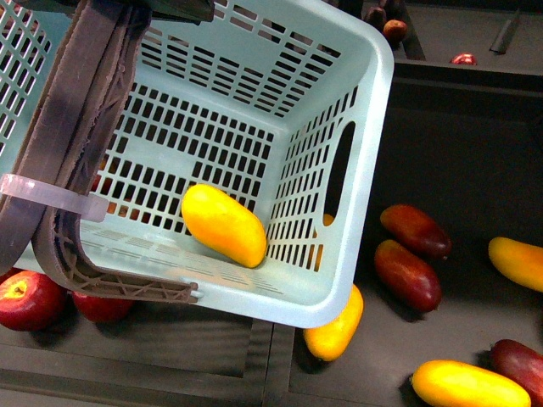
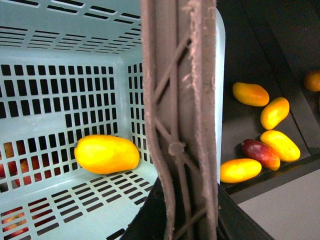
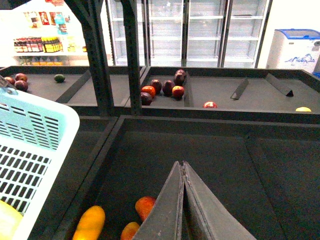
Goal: Pick mango and avocado into basket
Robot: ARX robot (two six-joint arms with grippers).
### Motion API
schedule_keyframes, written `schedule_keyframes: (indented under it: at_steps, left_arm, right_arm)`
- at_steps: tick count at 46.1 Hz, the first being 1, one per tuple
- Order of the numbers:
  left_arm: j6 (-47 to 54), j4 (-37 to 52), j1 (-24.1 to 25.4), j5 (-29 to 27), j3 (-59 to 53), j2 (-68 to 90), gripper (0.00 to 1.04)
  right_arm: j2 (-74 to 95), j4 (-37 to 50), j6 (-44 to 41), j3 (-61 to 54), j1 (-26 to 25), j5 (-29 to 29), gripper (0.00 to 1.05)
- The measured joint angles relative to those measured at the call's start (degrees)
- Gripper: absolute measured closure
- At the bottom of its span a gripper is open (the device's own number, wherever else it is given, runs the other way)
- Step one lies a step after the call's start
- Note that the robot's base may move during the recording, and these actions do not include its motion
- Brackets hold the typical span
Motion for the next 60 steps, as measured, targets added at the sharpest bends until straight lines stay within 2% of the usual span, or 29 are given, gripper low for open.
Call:
schedule_keyframes:
  at_steps: [9,15,31,37,45,55,57,60]
  left_arm:
    - [0.00,0.00,0.00,0.00,0.00,0.00,0.97]
    - [0.02,0.00,0.00,0.02,0.00,0.00,0.97]
    - [-0.02,0.00,0.00,0.00,0.00,0.00,0.97]
    - [0.00,0.00,0.00,0.00,0.00,0.00,0.97]
    - [0.00,0.00,0.00,0.00,0.00,0.00,0.97]
    - [0.02,0.00,-0.57,0.72,0.00,0.00,0.97]
    - [0.15,0.00,-0.72,1.05,0.00,0.00,0.97]
    - [-0.04,0.02,-0.68,1.22,0.00,0.00,0.97]
  right_arm:
    - [-2.64,-2.71,0.00,0.02,0.00,0.00,1.02]
    - [-10.19,-11.72,-0.02,0.04,0.00,0.00,1.02]
    - [-11.65,-12.15,-0.02,0.04,0.02,-0.02,1.02]
    - [-11.65,-12.15,-0.11,0.04,0.02,-0.02,0.79]
    - [-11.65,-12.20,-0.11,0.04,0.02,-0.02,0.54]
    - [-11.67,-12.20,-0.09,0.04,0.11,0.22,0.10]
    - [-11.72,-12.35,-0.04,0.04,0.15,0.22,0.06]
    - [-11.72,-12.33,-0.11,0.07,0.15,0.22,0.08]
